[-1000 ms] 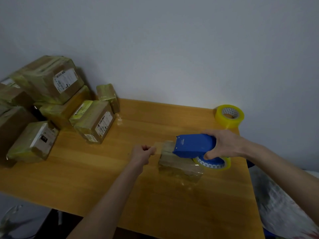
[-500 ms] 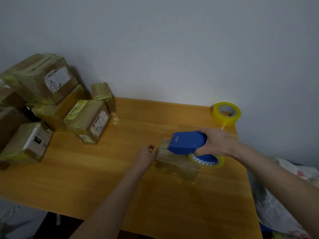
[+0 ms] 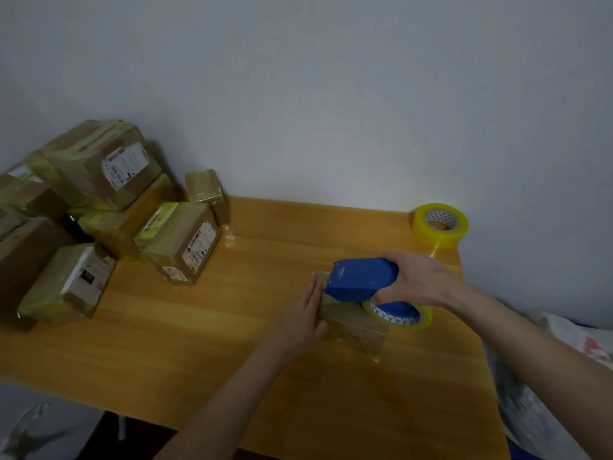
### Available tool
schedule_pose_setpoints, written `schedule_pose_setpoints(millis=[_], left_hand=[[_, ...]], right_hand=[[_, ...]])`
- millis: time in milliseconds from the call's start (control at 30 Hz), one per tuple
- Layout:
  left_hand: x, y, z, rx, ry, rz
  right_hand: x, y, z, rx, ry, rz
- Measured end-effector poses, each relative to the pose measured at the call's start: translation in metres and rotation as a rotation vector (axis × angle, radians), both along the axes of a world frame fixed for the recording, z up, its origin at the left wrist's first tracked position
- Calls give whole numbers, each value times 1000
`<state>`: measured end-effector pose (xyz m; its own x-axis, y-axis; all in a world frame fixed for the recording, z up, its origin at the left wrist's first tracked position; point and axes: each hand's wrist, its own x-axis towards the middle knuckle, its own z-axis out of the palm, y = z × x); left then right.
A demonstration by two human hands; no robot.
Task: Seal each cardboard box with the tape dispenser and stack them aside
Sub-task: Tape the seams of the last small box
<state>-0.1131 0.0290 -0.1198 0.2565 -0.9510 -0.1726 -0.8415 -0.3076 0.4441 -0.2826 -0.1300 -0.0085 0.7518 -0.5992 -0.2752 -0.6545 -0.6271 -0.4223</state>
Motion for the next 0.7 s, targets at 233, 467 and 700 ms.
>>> schedule_pose_setpoints(millis=[233,467,700], left_hand=[[-1,-5,-5,-2,-392,-113],[-1,-6,-11,5,-478,-166],[17,-9,-4,58,-478,-167]], right_hand=[[-6,-1,1,3,-9,8],[-1,0,-5,-31,-55,3],[17,1,-5,-9,-82,12]])
